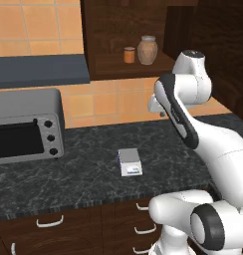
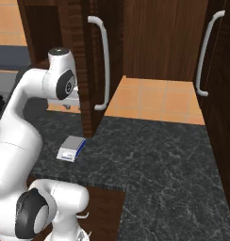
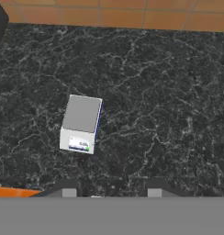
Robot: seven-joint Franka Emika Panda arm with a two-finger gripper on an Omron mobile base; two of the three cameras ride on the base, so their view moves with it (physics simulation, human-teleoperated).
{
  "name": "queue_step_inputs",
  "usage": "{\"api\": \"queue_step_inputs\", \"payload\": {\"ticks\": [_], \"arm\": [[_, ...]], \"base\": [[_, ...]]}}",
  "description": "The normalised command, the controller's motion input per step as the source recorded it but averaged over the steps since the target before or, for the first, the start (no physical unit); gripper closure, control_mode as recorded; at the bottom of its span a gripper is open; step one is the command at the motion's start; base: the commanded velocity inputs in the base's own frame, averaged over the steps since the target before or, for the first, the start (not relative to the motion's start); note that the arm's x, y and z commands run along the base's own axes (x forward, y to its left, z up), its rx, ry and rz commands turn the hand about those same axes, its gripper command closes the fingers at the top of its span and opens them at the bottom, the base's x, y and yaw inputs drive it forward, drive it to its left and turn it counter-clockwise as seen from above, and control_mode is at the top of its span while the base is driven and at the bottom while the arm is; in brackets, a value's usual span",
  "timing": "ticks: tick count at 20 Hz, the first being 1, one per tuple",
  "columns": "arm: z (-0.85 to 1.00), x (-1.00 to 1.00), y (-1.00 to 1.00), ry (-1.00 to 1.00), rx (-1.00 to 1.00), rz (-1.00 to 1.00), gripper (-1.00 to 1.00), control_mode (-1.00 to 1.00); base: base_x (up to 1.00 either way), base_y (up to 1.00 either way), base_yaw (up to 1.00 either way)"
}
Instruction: Pick the honey bottle and place it on the digital scale for weighing, and close the cabinet.
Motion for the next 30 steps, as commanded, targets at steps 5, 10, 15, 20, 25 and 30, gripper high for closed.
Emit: {"api": "queue_step_inputs", "payload": {"ticks": [5,10,15,20,25,30], "arm": [[0.02,-0.70,0.03,-0.13,-0.02,0.01,-1.00,-1.00],[0.64,-0.35,0.02,-0.16,-0.01,0.00,-1.00,-1.00],[0.76,-0.08,0.05,-0.26,0.00,-0.01,-1.00,-1.00],[0.89,-0.04,0.02,-0.20,0.00,0.00,-1.00,-1.00],[0.49,0.10,0.01,-0.22,0.00,0.00,-1.00,-1.00],[0.51,0.16,0.00,-0.03,0.00,0.00,-1.00,-1.00]], "base": [[0.00,0.00,0.00],[0.00,0.00,0.00],[0.00,0.00,0.00],[0.00,0.00,0.00],[0.00,0.00,0.00],[0.00,0.00,0.00]]}}
